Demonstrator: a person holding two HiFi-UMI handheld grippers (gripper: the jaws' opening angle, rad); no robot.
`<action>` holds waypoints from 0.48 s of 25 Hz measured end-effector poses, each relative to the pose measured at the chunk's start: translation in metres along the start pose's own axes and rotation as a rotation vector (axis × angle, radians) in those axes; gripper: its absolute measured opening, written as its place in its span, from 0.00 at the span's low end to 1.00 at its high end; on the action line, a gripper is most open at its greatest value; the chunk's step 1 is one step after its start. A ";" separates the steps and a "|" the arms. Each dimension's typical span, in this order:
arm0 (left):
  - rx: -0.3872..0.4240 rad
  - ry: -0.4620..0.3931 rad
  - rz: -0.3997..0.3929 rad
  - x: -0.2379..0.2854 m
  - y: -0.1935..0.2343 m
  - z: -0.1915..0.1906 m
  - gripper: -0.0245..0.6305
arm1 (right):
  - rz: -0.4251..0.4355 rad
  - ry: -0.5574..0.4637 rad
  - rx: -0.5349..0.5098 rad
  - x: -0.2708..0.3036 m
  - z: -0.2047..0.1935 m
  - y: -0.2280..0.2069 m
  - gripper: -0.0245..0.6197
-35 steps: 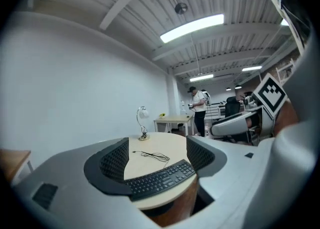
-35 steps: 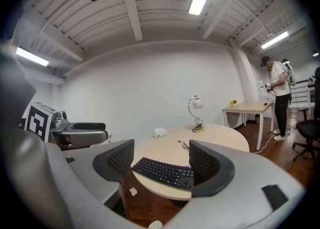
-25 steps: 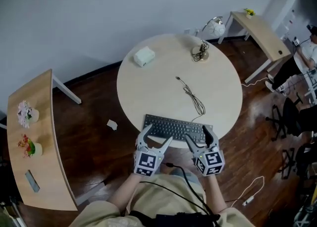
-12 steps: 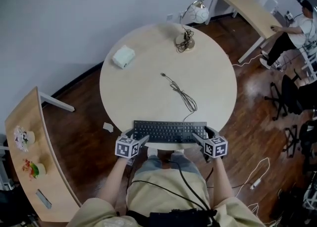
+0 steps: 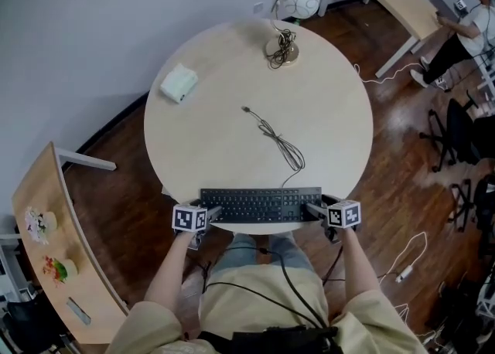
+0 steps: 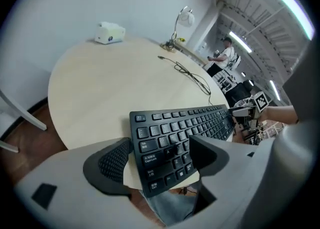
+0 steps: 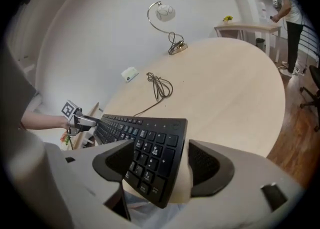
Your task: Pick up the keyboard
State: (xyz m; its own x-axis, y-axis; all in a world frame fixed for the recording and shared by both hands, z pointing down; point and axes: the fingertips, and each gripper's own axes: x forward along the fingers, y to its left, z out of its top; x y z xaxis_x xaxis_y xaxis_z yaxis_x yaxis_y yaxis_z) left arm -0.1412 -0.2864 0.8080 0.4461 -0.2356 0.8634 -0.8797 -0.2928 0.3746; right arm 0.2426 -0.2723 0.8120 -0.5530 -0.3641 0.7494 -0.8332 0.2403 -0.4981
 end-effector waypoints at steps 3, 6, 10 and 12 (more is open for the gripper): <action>-0.046 0.006 0.002 0.009 0.001 0.002 0.63 | -0.024 -0.027 -0.006 0.001 -0.002 -0.005 0.51; -0.062 -0.051 0.043 0.012 0.003 0.006 0.63 | 0.003 -0.082 0.045 -0.002 0.000 -0.005 0.51; -0.171 -0.161 0.030 0.009 0.007 0.012 0.58 | 0.089 -0.102 0.155 0.002 0.011 0.001 0.52; -0.225 -0.163 0.002 0.008 0.006 0.013 0.57 | 0.102 -0.082 0.149 0.001 0.012 0.003 0.52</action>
State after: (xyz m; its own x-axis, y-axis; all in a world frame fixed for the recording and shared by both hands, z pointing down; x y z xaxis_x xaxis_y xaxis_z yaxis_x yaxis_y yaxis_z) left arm -0.1406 -0.3023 0.8125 0.4492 -0.3870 0.8053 -0.8868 -0.0836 0.4545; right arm 0.2394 -0.2823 0.8062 -0.6276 -0.4182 0.6567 -0.7600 0.1462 -0.6332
